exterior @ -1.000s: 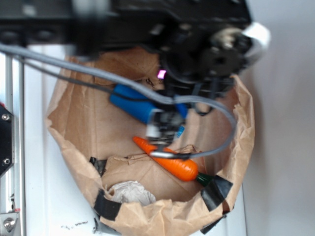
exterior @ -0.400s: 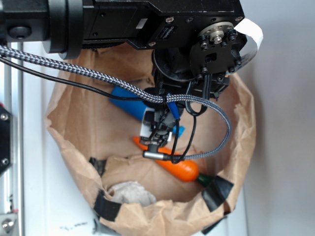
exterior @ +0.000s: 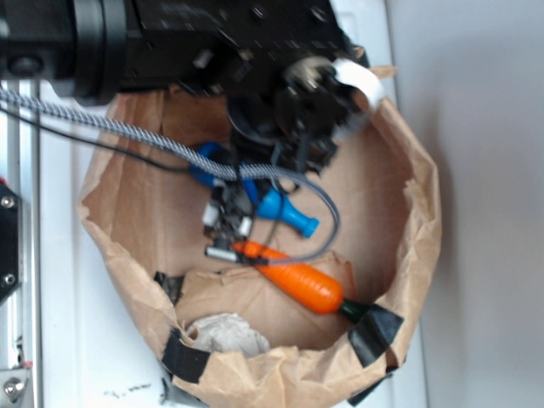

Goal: Grab the blue bottle.

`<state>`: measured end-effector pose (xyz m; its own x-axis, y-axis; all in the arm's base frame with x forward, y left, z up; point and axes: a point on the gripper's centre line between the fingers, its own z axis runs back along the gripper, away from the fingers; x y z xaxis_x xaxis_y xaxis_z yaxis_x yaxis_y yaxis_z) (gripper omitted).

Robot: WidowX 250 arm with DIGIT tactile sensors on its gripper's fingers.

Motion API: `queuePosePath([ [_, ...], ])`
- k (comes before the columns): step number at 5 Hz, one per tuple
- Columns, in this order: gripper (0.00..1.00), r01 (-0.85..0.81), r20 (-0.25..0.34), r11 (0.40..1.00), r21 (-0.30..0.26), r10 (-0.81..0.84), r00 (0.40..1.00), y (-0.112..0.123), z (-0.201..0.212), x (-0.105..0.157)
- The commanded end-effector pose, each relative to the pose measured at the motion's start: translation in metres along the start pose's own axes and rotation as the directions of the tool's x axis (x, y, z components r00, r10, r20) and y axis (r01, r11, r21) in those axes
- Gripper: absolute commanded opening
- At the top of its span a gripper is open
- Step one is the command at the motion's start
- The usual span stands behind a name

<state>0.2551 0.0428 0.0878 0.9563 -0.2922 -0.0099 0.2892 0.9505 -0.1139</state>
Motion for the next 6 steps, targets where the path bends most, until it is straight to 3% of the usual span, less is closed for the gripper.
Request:
queuePosePath([
  [1,1.00,0.014,0.050,0.999,0.048,-0.017,0.999,0.017,-0.030,-0.003],
  [2,1.00,0.015,0.072,0.999,0.041,-0.018,0.997,0.010,-0.059,-0.010],
  [3,0.71,-0.012,0.103,0.998,0.061,0.005,0.995,0.009,-0.073,-0.009],
  [4,0.00,-0.043,0.117,0.997,0.070,0.035,0.993,0.009,-0.070,-0.003],
  [6,0.00,-0.092,0.156,0.996,-0.018,0.094,0.983,-0.003,0.009,0.003],
])
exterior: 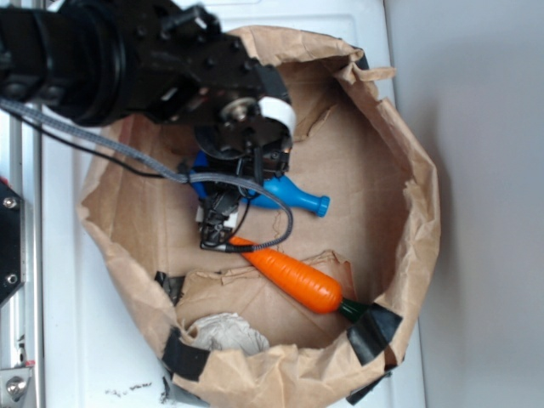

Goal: Grab the blue bottle.

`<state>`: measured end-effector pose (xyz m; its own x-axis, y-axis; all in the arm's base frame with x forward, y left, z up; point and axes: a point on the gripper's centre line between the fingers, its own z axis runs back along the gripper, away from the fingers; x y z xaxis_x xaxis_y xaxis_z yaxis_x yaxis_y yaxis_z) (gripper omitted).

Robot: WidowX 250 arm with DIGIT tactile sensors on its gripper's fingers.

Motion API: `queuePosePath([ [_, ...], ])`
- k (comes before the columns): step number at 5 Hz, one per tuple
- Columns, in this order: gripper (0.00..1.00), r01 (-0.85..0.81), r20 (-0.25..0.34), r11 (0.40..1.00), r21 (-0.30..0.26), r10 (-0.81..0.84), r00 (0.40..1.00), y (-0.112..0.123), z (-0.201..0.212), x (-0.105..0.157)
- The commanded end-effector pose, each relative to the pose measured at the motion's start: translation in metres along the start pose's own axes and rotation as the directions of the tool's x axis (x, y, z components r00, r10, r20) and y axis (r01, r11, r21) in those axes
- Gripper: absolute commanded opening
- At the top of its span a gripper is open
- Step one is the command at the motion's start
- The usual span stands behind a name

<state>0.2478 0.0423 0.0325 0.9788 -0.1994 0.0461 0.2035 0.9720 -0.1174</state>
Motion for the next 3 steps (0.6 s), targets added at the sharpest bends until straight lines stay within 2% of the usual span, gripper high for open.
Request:
queuePosePath([
  [1,0.00,-0.037,0.113,0.999,-0.005,0.038,0.993,-0.017,0.107,0.005],
  [2,0.00,-0.040,0.133,0.999,-0.031,0.044,0.990,-0.024,0.134,-0.002],
  [3,0.00,-0.051,0.148,0.999,-0.011,0.052,0.988,-0.028,0.141,-0.003],
])
